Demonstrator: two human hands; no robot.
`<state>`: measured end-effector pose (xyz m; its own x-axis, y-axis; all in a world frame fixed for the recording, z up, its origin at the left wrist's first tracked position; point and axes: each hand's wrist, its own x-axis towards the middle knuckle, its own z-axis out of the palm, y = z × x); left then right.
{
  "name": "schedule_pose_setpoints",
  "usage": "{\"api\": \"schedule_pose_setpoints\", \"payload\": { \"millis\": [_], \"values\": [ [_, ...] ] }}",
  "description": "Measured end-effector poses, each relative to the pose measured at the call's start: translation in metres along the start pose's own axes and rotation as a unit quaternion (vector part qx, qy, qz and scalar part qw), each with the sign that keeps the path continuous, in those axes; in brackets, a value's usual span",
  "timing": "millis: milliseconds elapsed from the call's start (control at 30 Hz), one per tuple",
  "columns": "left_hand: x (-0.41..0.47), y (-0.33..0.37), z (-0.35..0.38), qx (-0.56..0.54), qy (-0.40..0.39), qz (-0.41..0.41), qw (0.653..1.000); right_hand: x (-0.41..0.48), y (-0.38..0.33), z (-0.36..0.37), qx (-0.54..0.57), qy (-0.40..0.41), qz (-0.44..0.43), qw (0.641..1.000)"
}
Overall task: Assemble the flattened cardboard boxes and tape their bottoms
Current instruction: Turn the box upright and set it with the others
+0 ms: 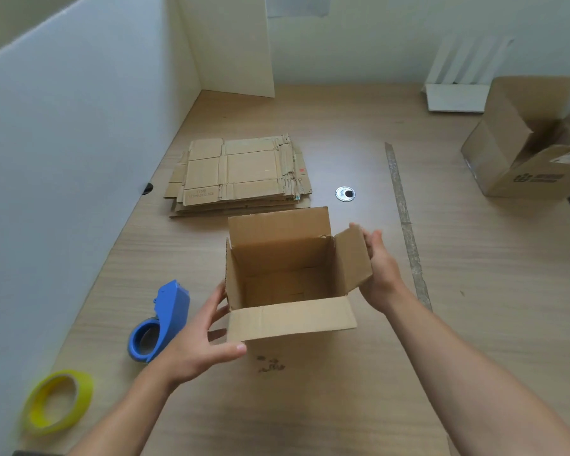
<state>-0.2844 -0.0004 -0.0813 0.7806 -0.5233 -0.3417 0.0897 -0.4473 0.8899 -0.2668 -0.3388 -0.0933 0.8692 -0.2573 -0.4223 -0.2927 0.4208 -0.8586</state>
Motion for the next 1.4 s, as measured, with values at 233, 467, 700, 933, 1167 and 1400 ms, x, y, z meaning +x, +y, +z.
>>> {"api": "schedule_pose_setpoints", "payload": {
  "millis": [233, 467, 700, 933, 1167, 1400],
  "values": [
    [0.007, 0.0, -0.001, 0.036, 0.105, -0.009, 0.994, 0.01, -0.01, 0.026, -0.195, -0.087, -0.009, 0.977],
    [0.021, -0.002, 0.013, -0.02, 0.211, -0.023, 0.977, 0.009, 0.008, 0.026, -0.194, -0.055, -0.049, 0.978],
    [0.031, 0.0, 0.013, 0.002, 0.237, -0.024, 0.971, -0.003, 0.004, 0.023, -0.188, -0.048, -0.048, 0.98],
    [0.031, -0.007, 0.01, -0.037, 0.215, -0.022, 0.976, -0.043, 0.03, -0.008, -0.111, 0.046, -0.067, 0.99],
    [0.04, -0.005, 0.004, -0.034, 0.183, 0.01, 0.983, -0.082, 0.06, -0.002, -0.312, -0.075, -0.055, 0.946],
    [0.043, 0.004, -0.011, -0.029, 0.16, 0.042, 0.986, -0.092, 0.06, 0.038, -0.21, 0.093, -0.136, 0.964]
  ]
}}
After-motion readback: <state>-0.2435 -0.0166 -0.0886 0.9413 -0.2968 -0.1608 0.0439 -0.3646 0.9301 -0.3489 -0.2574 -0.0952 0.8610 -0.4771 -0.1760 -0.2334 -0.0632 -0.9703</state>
